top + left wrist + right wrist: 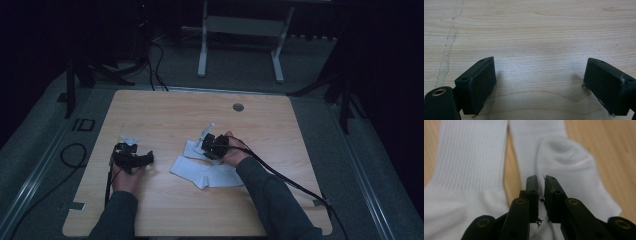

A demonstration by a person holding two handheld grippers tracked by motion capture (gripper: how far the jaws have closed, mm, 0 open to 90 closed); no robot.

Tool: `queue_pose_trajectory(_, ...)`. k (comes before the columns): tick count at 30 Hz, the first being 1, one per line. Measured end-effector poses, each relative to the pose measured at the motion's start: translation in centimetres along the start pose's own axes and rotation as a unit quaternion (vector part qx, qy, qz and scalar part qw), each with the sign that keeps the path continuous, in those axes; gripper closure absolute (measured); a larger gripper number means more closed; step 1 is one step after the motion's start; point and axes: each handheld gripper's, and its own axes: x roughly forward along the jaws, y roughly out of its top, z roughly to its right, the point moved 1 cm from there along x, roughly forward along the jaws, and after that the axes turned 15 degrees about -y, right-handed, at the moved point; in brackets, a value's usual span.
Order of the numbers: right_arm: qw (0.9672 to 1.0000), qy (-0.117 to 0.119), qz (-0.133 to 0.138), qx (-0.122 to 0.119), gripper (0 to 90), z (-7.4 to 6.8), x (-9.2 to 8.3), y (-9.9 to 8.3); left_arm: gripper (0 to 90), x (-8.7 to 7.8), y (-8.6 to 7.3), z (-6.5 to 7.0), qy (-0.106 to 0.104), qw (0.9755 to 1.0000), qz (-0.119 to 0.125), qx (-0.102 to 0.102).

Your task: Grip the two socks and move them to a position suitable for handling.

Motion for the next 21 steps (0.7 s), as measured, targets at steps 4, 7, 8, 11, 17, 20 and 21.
queue_pose_trajectory(4,0.9999,-0.005,0.002,0.015,77.8,0.5,0.2,0.9,10.9,0.0,0.0,0.0,0.000,1.0000,0.000,0.000)
queue_pose_trajectory(7,0.9998,-0.003,0.007,0.016,75.1,0.4,0.4,1.8,10.8,0.0,0.0,0.0,0.000,1.0000,0.000,0.000)
queue_pose_trajectory(8,0.9999,-0.003,0.007,0.015,73.7,0.3,0.6,2.1,10.8,0.0,0.0,0.0,0.000,1.0000,-0.001,0.000)
queue_pose_trajectory(11,0.9997,0.001,0.007,0.023,68.6,0.2,1.2,2.9,10.9,0.0,0.0,0.0,0.000,1.0000,-0.001,0.000)
queue_pose_trajectory(17,0.9983,0.022,-0.022,0.050,66.8,0.4,3.3,2.9,10.9,0.0,0.0,0.0,0.000,1.0000,-0.001,0.000)
queue_pose_trajectory(20,0.9976,0.027,-0.021,0.060,70.0,0.6,3.6,2.8,10.9,0.0,0.0,0.0,0.000,1.0000,-0.001,0.000)
queue_pose_trajectory(21,0.9978,0.027,-0.021,0.057,70.4,0.6,3.6,2.8,10.8,0.0,0.0,0.0,0.000,1.0000,-0.001,0.000)
